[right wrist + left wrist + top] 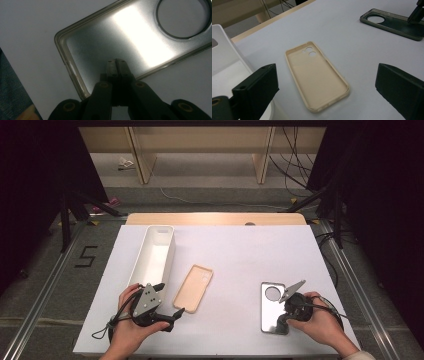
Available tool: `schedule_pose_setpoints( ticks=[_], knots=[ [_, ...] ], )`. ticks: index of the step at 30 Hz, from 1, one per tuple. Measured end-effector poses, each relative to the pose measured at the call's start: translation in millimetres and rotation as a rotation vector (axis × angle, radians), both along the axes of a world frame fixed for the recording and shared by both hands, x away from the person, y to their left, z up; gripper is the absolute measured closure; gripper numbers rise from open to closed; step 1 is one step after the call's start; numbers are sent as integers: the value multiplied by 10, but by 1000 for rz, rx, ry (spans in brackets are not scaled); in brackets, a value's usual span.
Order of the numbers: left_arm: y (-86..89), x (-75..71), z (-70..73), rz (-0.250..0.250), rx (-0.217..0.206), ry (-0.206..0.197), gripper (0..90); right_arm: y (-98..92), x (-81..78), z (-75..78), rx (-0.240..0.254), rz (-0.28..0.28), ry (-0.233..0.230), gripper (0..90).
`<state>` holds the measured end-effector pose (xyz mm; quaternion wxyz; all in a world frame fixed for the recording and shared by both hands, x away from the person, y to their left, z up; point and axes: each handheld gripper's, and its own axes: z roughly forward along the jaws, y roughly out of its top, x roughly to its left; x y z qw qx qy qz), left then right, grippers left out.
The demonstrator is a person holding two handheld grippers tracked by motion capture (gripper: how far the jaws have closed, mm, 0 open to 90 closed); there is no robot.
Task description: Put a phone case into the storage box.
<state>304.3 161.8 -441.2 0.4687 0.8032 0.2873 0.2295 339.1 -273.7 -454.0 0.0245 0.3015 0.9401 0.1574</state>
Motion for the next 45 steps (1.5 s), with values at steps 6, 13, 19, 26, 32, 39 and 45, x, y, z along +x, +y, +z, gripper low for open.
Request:
schedule_pose_setpoints(
  ticks=[6, 13, 19, 26, 32, 39, 45],
  knots=[
    [-2, 2, -2, 1, 1, -1, 39, -6, 2, 1, 1, -3, 5, 900],
    [-3, 1, -2, 1, 2, -1, 40, -27, 11, 3, 0, -6, 4, 900],
    [-3, 2, -2, 2, 3, -1, 41, -44, 18, 5, -1, -13, 6, 900],
    [-3, 2, -2, 1, 3, -1, 41, -50, 20, 5, -3, -13, 6, 900],
    [-2, 1, -2, 1, 3, -2, 41, -49, 19, 6, -3, -13, 5, 900],
    [-1, 3, -4, 2, 3, 0, 41, -21, -2, 85, -1, 47, -50, 752],
    [-1, 4, -5, 1, 4, 0, 42, 83, -76, 118, -81, 235, -75, 426]
  ],
)
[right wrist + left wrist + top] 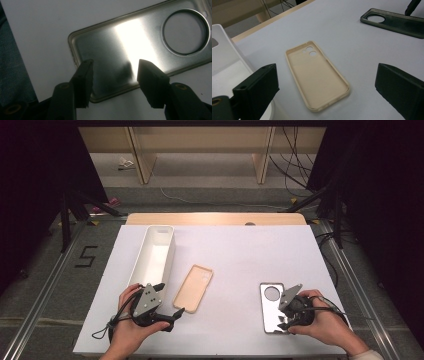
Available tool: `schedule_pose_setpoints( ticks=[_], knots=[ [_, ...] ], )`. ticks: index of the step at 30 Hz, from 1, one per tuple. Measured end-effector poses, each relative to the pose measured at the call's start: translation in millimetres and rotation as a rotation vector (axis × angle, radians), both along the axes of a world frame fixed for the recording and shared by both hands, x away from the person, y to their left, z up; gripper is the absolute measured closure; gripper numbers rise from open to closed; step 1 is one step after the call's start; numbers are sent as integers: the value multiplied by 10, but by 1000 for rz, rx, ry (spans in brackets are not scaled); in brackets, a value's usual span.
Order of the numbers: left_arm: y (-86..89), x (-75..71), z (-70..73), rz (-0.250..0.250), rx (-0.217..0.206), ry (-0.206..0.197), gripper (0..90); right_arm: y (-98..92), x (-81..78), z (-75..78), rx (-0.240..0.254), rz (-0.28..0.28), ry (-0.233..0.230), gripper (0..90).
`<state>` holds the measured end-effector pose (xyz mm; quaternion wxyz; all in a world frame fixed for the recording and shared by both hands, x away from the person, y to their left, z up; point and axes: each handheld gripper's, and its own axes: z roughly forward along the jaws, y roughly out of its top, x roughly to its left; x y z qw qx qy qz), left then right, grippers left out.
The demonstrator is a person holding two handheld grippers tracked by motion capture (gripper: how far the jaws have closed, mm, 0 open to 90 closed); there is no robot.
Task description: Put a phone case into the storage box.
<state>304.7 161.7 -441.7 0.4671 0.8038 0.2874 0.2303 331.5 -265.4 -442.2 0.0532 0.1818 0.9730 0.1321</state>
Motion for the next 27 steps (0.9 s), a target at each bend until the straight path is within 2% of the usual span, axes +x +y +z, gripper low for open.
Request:
schedule_pose_setpoints(
  ticks=[4, 10, 17, 27],
  knots=[
    [-1, -1, 0, -1, 0, 0, 42, 64, -39, 1, -54, 63, -20, 355],
    [-1, -2, 0, -2, 1, 0, 42, 163, -78, -34, -121, 136, -20, 340],
    [-3, -2, 0, -2, 1, 0, 43, 246, -104, -102, -178, 162, -27, 347],
    [-7, -4, 1, -4, 2, 0, 43, 305, -100, -94, -215, 175, -39, 401]
  ],
)
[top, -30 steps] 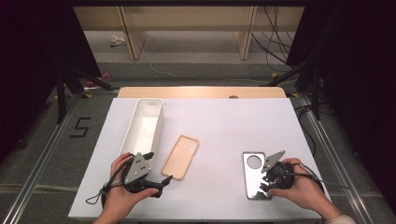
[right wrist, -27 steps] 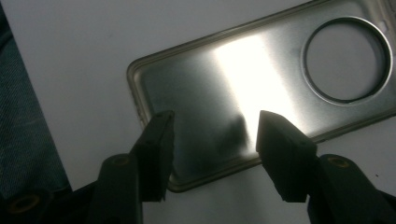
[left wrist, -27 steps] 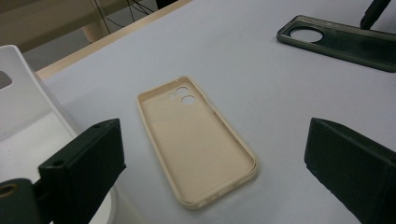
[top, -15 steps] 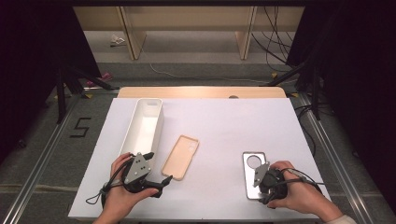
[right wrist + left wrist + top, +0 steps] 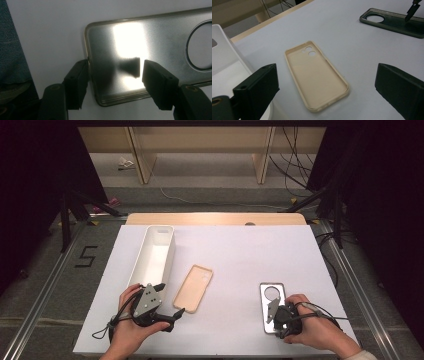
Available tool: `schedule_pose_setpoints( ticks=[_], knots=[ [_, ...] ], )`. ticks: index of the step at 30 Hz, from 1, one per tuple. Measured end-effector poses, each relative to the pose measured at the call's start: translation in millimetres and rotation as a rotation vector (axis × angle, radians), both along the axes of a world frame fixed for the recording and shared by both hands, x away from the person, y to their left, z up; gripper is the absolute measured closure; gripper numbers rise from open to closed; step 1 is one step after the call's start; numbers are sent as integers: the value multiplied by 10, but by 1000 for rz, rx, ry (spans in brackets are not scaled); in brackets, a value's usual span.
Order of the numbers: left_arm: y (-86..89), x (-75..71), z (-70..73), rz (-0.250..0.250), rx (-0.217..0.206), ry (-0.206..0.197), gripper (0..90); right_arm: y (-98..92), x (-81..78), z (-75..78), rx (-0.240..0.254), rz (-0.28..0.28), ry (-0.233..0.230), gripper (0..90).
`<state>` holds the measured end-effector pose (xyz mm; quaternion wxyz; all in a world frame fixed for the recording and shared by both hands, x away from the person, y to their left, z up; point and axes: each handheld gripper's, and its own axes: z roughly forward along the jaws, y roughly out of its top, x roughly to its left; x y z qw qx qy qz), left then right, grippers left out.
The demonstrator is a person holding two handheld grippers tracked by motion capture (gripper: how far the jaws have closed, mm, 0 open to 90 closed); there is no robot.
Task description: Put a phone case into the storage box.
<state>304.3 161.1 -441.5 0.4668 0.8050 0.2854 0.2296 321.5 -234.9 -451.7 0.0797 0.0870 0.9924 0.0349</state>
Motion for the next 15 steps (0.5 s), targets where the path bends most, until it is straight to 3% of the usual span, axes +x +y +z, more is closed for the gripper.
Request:
schedule_pose_setpoints(
  ticks=[15],
  knots=[
    [-16, -8, -2, -7, 1, 1, 43, 70, -56, 8, -31, 53, 47, 655]
  ],
)
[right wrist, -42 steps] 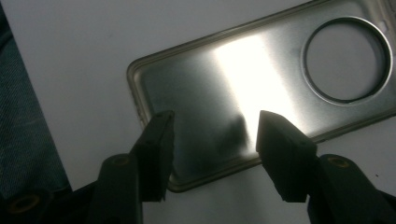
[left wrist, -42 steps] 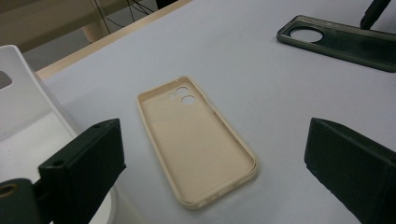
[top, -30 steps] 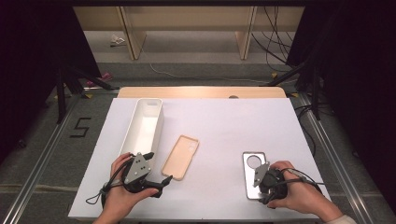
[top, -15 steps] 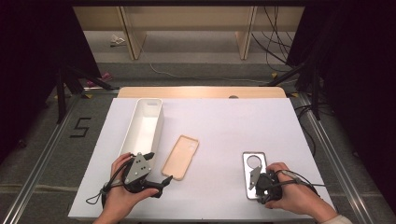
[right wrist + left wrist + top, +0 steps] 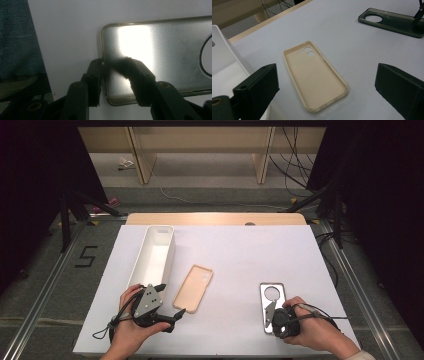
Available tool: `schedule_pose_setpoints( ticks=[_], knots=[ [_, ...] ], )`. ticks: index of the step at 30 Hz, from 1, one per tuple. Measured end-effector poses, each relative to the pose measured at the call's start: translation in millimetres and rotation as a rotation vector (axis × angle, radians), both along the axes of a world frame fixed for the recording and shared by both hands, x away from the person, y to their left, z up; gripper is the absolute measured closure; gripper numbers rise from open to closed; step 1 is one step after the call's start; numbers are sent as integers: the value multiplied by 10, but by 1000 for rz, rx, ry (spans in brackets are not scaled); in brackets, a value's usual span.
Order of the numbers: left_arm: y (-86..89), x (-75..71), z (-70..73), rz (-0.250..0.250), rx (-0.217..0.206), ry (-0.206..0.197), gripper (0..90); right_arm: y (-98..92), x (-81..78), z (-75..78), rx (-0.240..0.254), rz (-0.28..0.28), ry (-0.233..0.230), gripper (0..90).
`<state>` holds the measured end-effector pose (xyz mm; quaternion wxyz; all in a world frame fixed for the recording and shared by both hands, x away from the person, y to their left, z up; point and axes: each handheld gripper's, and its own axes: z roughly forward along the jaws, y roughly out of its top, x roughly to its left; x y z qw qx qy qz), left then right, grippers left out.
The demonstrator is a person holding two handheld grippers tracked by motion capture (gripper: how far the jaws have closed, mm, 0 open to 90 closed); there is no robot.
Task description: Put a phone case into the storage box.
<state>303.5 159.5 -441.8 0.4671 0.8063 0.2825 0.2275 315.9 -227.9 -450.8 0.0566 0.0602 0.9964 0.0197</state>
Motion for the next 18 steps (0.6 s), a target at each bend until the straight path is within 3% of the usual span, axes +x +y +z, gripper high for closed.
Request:
schedule_pose_setpoints(
  ticks=[18],
  knots=[
    [-6, -6, 0, -4, 2, 0, 43, 74, -77, 0, -54, 37, -5, 812]
  ],
)
